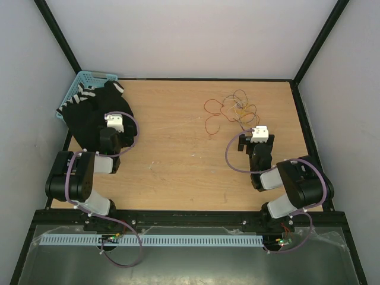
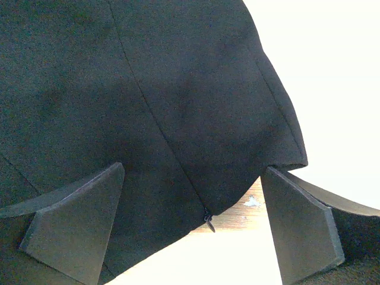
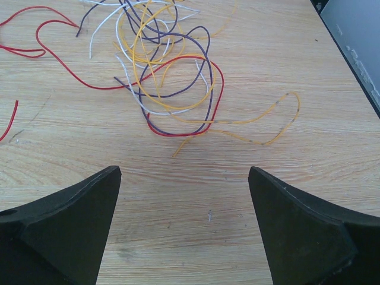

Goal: Zip-tie the wires
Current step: Pick up the cable at the center of the board.

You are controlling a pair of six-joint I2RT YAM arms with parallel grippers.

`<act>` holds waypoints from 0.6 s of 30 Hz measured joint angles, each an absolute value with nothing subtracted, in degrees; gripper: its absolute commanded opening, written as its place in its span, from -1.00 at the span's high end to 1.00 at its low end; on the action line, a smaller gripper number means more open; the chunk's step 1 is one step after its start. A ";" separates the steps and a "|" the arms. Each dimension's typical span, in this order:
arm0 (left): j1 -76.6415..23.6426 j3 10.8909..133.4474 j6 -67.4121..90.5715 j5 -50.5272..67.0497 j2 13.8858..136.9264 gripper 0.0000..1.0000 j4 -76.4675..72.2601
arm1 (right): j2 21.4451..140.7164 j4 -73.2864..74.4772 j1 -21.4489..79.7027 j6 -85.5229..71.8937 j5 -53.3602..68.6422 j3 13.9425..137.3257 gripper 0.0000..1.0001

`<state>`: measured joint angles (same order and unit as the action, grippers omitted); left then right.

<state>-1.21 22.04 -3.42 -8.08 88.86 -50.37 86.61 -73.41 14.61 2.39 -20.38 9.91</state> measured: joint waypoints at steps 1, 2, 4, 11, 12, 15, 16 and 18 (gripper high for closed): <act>-1.21 22.04 -3.40 -8.10 88.86 -0.98 -50.37 | 86.63 -73.41 14.61 2.39 -20.38 9.91 -0.99; -1.21 22.04 -3.42 -8.10 88.86 -0.98 -50.37 | 86.63 -73.41 14.61 2.39 -20.38 9.91 -0.99; -1.21 22.04 -3.40 -8.10 88.86 -0.98 -50.37 | 86.63 -73.41 14.61 2.42 -20.36 9.91 -0.99; -1.21 22.04 -3.40 -8.08 88.86 -0.98 -50.37 | 80.86 -56.18 14.61 2.70 -16.47 17.54 -0.99; -1.21 22.04 -3.40 -8.08 88.86 -0.98 -50.37 | 79.68 -51.53 14.61 1.67 -15.73 21.12 -0.99; -1.21 22.04 -3.42 -7.81 88.86 -0.98 -50.37 | 77.71 -41.54 14.63 -2.98 -11.49 30.55 -0.97; -1.21 22.04 -3.53 -7.51 88.79 -0.98 -50.22 | 77.54 -39.33 14.63 -4.82 -10.20 32.75 -0.89; -1.91 22.28 -4.29 -7.38 87.59 -0.98 -48.03 | 78.02 -35.14 14.68 -9.32 -7.07 36.23 -0.76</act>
